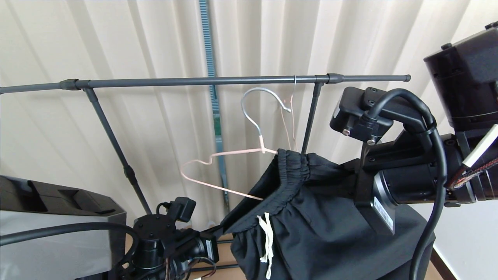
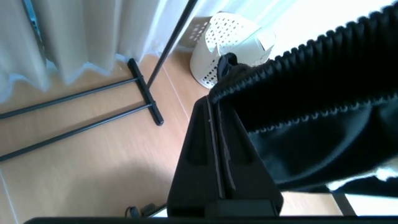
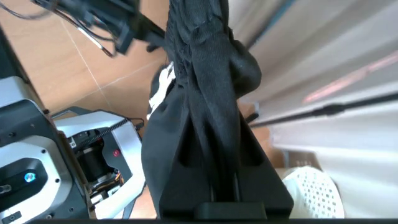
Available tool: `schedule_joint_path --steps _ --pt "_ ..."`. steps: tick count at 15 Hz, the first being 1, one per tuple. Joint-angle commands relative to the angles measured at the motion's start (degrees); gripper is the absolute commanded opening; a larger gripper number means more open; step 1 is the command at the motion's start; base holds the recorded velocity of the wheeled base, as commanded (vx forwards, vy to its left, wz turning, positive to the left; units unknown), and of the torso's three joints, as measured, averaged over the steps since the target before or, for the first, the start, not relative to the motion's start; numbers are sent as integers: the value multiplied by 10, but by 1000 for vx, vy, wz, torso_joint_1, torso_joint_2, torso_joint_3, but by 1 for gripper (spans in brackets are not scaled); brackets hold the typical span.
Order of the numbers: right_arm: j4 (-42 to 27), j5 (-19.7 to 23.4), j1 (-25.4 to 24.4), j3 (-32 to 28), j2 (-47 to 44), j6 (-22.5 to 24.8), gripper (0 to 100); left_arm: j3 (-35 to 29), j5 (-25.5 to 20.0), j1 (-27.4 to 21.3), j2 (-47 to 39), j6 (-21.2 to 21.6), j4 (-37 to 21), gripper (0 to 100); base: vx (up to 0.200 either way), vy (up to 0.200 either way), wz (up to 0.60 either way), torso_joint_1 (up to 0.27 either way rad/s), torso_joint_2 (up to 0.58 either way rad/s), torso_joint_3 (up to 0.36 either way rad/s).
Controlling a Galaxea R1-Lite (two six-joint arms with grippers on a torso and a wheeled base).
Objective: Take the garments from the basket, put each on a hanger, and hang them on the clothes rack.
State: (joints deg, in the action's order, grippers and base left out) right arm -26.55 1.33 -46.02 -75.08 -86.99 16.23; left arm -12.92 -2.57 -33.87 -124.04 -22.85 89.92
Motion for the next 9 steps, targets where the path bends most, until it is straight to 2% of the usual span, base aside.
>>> schedule_joint_path --steps 1,5,7,8,9 --pt "-1 14 34 20 8 1 0 -2 0 10 12 1 1 0 0 0 0 0 0 0" --pt "-1 33 73 47 17 3 0 -7 -1 33 24 5 1 0 0 0 0 0 0 0" --pt "1 59 88 59 22 4 0 -9 -2 49 42 16 1 0 0 0 0 0 0 0" --pt "9 83 96 69 22 4 0 -9 -3 57 50 20 1 0 0 0 0 0 0 0" --pt "60 130 123 116 23 16 0 -10 -3 68 58 30 1 0 0 0 0 0 0 0"
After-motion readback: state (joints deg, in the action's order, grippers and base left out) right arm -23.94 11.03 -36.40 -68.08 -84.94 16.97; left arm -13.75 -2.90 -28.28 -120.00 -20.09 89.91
